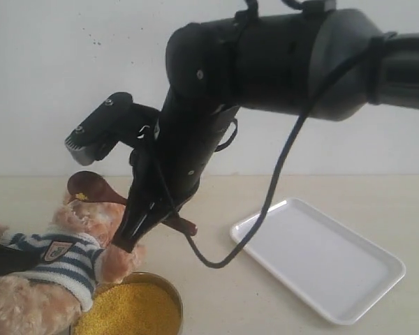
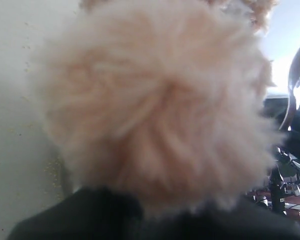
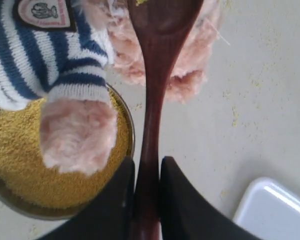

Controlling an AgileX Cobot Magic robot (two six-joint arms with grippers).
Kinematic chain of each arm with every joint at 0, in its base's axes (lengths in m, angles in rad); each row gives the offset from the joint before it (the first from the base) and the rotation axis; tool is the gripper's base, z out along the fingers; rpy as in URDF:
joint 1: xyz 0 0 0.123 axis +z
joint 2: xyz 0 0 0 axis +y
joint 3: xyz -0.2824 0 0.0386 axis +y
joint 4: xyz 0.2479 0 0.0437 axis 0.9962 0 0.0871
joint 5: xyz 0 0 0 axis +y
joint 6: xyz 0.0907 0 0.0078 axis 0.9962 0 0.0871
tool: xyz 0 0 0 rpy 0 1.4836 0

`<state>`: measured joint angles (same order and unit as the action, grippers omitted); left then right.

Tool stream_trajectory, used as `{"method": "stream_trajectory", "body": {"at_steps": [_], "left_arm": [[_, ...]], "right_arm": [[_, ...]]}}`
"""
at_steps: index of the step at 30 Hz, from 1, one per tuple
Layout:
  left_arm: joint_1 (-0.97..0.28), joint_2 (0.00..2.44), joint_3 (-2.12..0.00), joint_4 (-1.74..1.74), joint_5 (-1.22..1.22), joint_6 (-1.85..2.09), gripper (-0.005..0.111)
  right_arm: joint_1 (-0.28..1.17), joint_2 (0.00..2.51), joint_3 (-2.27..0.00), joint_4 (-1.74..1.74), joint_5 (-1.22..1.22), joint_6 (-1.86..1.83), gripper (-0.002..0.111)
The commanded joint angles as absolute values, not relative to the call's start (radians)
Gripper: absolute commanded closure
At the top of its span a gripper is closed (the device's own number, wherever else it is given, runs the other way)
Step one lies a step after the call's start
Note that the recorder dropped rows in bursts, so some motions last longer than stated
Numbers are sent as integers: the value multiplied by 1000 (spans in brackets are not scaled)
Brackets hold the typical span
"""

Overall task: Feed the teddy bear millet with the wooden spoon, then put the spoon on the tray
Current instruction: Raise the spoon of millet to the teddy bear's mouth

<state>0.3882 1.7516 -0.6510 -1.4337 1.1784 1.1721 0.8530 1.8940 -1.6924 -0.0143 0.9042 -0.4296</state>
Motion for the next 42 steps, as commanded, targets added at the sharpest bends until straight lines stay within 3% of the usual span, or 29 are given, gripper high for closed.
{"method": "stream_trajectory", "body": {"at_steps": [1,8,17,26,35,42], "left_arm": [[385,1751,-648,-1469,1212,1171,103],[385,1751,-648,-1483,1212,1174,103],[385,1751,-648,-1483,1212,1174,103],[385,1751,-648,-1499,1212,1192,103],[385,1751,-648,-1531,1221,1212,103],[385,1751,-648,-1641,1221,1284,103]], "right_arm": [[907,1932,-1703,-168,828,-428,108],[1013,1993,-1703,-659,869,-233,108],[1101,2025,-1703,-983,942,19,108],[1106,2021,-1703,-946,1091,-40,108],[1099,1934,-1703,-923,1026,88,108],[982,1848,-1703,-522,1091,-200,108]]}}
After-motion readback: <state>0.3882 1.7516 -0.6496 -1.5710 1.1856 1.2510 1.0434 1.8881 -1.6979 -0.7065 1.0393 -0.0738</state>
